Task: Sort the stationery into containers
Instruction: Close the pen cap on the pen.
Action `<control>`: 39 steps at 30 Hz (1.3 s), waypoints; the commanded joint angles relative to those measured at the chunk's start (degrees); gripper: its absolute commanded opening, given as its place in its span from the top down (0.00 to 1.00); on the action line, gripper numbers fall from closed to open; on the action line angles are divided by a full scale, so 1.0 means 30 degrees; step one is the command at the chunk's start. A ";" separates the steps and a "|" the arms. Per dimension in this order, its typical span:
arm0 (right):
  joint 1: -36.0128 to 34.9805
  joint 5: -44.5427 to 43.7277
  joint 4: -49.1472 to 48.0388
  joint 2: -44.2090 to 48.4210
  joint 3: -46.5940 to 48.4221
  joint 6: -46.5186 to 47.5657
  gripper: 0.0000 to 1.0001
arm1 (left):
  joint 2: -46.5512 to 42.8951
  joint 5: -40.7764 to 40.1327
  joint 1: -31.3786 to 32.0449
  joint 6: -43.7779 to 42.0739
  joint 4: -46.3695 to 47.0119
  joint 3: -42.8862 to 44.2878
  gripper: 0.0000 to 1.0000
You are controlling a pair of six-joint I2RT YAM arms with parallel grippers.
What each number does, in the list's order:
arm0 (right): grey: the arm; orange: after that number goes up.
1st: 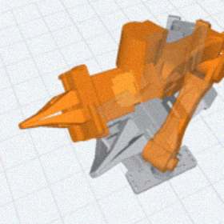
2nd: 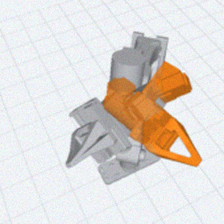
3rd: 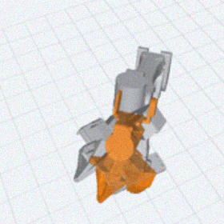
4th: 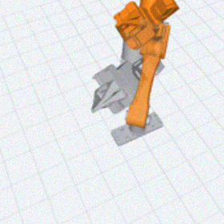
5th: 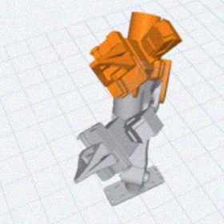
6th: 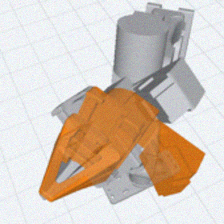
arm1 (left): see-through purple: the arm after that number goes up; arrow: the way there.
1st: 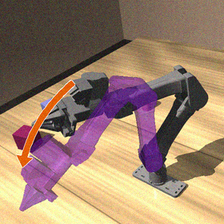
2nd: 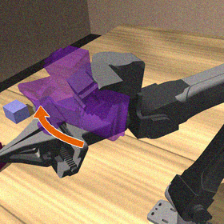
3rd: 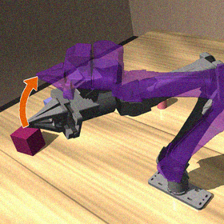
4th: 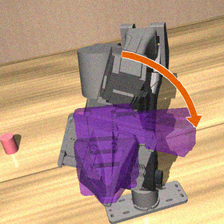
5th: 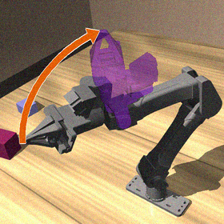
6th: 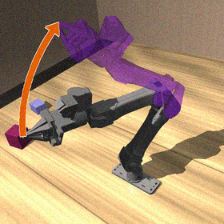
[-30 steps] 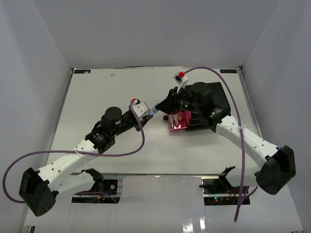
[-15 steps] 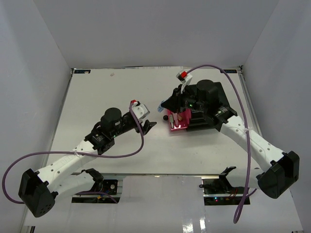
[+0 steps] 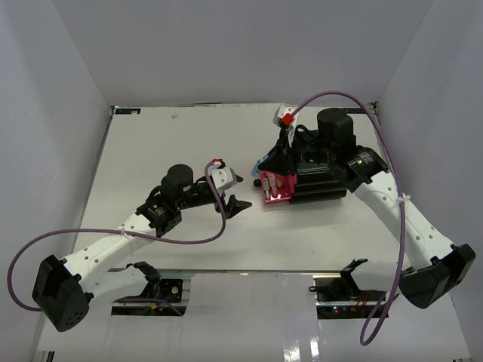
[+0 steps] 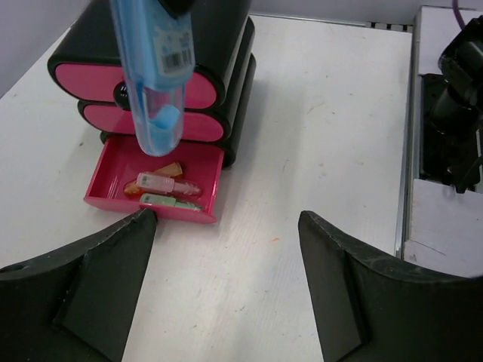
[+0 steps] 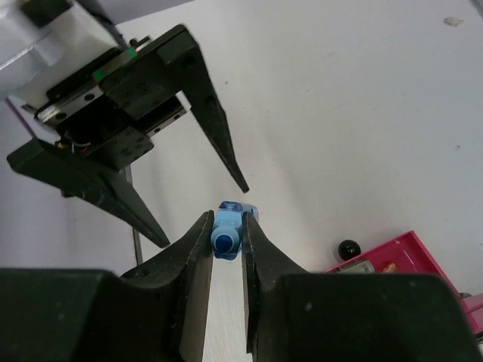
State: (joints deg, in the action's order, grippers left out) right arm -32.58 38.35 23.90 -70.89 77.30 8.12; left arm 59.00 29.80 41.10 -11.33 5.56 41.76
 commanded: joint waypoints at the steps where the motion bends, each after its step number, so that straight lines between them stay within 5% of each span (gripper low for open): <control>1: 0.0078 0.2391 0.2870 -0.0129 0.0778 0.2827 0.92 | -0.0010 0.2251 -0.0164 -0.0148 0.0342 0.0876 0.12; 8: 0.0049 0.3680 0.4250 0.0018 0.0280 0.4880 0.92 | 0.0107 0.3570 -0.0458 -0.0032 0.0518 0.1022 0.13; 20: -0.0010 0.5147 0.4338 -0.0685 0.0485 0.5086 0.92 | 0.3211 0.6705 -0.0458 0.1521 0.1250 0.2428 0.29; 39: -0.0010 0.5059 0.4016 -0.1008 0.0338 0.4881 0.92 | 0.3770 0.6941 -0.0458 0.2488 0.2218 0.2311 0.51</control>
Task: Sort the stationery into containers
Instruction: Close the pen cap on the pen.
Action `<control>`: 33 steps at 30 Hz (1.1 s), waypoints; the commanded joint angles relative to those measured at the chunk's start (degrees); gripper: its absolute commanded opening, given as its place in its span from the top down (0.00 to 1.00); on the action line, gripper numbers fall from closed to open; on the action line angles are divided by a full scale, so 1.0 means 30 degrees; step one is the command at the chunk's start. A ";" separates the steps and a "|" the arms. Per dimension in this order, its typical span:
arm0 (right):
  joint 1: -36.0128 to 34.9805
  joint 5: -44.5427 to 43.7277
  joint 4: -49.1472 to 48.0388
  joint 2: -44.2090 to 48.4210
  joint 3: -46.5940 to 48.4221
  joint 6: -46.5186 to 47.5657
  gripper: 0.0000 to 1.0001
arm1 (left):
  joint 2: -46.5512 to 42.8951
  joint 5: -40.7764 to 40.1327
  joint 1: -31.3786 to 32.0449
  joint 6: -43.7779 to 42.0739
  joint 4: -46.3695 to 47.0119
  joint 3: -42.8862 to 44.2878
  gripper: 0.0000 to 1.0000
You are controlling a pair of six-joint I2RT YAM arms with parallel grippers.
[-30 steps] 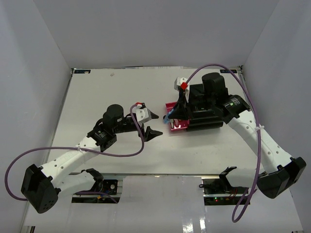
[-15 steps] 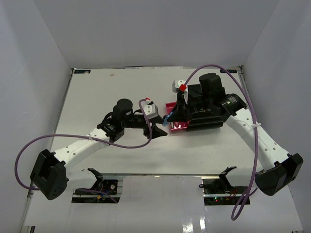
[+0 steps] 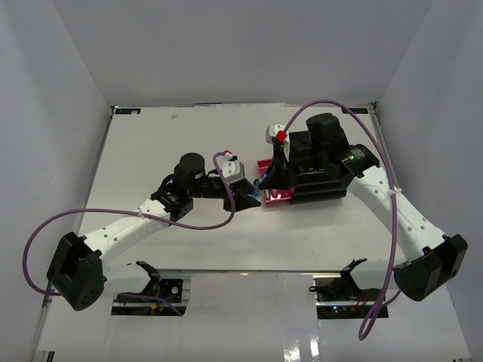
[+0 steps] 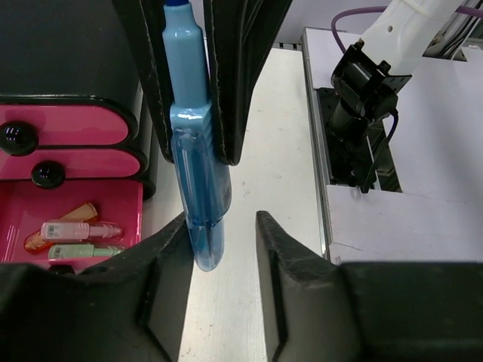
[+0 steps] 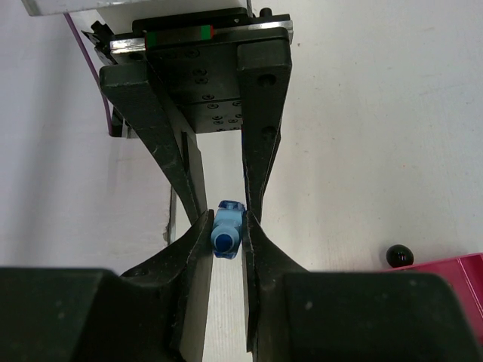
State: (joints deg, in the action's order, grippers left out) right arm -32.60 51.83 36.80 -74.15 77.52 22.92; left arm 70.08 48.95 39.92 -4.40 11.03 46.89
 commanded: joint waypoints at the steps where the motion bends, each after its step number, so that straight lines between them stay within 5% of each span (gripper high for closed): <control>1: -0.0003 0.0564 -0.0283 0.0078 0.0294 -0.0051 0.92 | 0.0105 0.0559 -0.0065 0.0208 0.0368 0.0570 0.54; 11: -0.0003 -0.0138 -0.0487 0.0429 0.0294 -0.0197 0.92 | 0.0222 0.0266 -0.0065 0.0501 0.0309 0.0189 0.67; 33: -0.0003 -0.0989 -0.1542 0.1162 -0.0057 -0.0842 0.92 | 0.0077 0.0119 -0.0065 0.0823 -0.0189 -0.0104 0.69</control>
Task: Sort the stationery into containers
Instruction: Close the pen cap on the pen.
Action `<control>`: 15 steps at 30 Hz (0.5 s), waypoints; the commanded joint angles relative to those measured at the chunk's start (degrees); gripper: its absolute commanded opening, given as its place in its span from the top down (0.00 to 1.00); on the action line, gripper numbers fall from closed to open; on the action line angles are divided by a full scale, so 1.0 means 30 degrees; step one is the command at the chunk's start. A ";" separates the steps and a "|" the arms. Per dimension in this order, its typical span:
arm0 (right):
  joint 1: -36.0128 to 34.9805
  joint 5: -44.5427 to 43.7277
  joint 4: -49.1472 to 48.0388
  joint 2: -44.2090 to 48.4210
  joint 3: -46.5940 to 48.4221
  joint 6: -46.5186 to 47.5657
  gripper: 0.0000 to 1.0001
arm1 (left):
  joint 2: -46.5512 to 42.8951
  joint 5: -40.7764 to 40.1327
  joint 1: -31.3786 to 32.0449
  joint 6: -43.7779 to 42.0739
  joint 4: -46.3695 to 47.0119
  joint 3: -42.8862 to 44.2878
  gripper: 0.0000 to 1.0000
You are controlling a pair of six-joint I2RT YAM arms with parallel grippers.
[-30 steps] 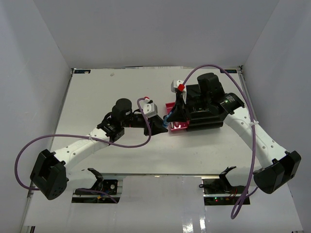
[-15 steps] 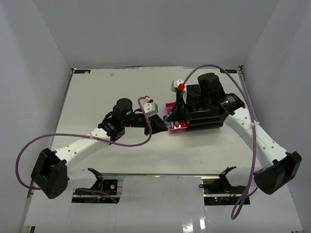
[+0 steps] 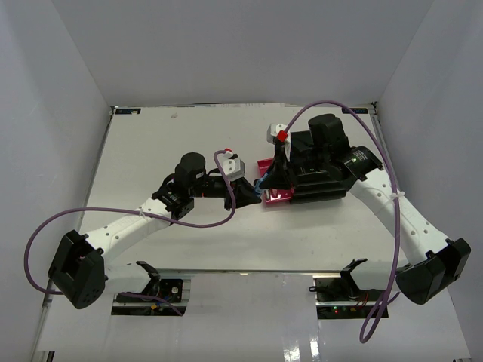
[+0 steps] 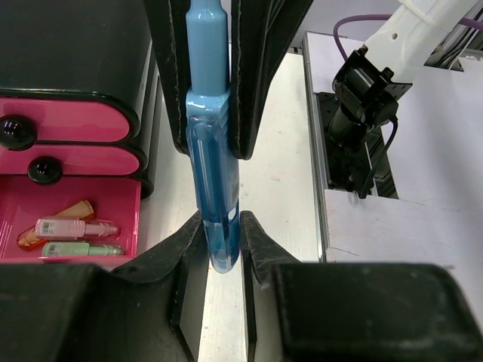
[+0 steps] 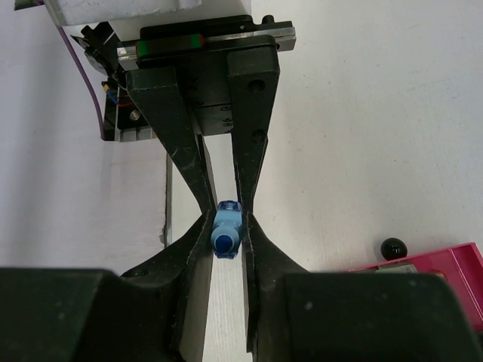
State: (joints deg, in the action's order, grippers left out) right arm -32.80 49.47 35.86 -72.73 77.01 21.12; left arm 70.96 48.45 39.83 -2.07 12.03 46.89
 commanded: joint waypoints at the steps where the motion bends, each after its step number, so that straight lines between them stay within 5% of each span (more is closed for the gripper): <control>1: 0.0063 -0.0202 -0.1258 0.0688 0.0110 -0.0245 0.92 | -0.0244 0.0287 -0.0036 0.0015 -0.0524 -0.0133 0.68; 15: 0.0063 -0.0436 -0.1669 0.0893 -0.0212 -0.0509 0.92 | -0.0274 0.0111 -0.0036 0.0044 -0.0729 -0.0133 0.69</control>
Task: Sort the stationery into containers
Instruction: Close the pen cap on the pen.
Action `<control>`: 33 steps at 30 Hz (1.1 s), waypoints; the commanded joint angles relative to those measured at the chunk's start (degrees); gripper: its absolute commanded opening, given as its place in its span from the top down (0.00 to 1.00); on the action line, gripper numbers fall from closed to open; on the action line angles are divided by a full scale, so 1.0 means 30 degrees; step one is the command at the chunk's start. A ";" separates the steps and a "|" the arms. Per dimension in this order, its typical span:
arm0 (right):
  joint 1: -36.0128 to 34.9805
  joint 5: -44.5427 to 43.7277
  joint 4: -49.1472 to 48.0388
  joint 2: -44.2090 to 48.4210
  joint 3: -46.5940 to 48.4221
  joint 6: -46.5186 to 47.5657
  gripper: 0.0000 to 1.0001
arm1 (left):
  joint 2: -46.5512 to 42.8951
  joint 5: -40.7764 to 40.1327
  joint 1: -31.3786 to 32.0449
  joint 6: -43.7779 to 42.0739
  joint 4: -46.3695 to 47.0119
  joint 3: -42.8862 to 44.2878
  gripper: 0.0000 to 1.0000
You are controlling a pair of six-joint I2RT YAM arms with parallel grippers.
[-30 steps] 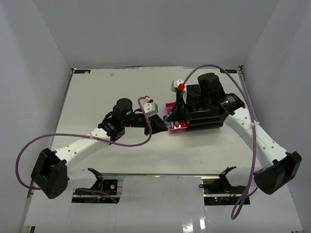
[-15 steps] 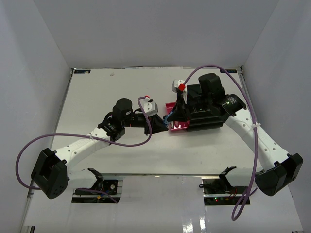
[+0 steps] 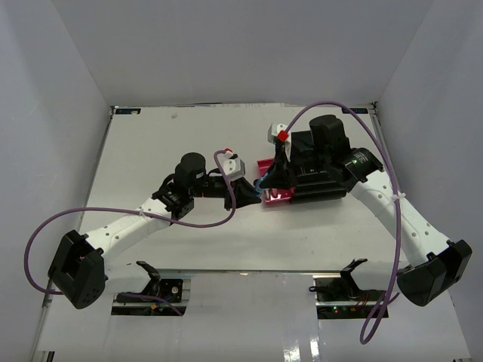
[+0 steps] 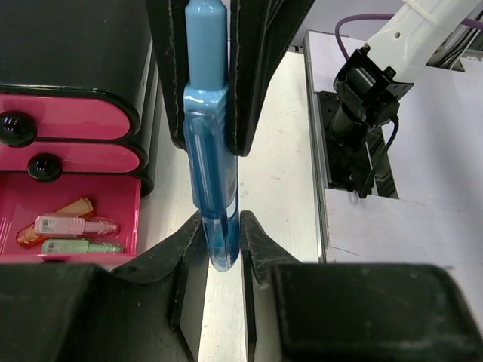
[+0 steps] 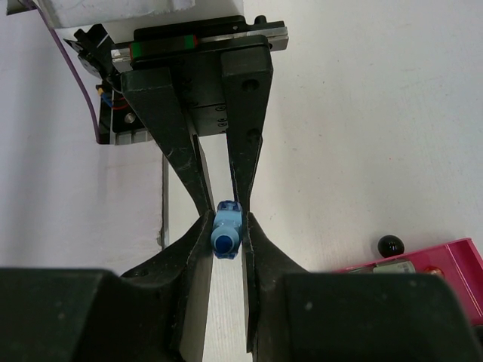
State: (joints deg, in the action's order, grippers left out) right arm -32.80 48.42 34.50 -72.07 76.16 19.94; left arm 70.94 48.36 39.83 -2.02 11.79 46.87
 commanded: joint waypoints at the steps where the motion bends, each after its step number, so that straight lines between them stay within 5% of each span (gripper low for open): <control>1: 0.0063 -0.0116 -0.1217 0.0675 0.0072 -0.0144 0.92 | -0.0267 0.0111 -0.0036 0.0029 -0.0707 -0.0097 0.70; 9: 0.0063 -0.0789 -0.1334 0.1084 -0.0191 -0.0174 0.87 | -0.0237 -0.0211 -0.0036 0.0000 -0.1118 -0.0067 0.79; 24: 0.0063 -0.1346 -0.1276 0.1905 -0.0397 -0.0232 0.67 | -0.0033 -0.0358 -0.0036 0.0117 -0.1323 0.0020 0.82; 33: 0.0063 -0.1083 -0.1392 0.1905 -0.0572 -0.0290 0.65 | -0.0003 -0.0387 -0.0036 0.0117 -0.1469 0.0108 0.84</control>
State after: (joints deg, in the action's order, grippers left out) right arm -32.75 44.49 32.42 -67.07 74.35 19.55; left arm 71.07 46.96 39.86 -1.65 7.77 46.87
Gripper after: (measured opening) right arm 0.351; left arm 0.274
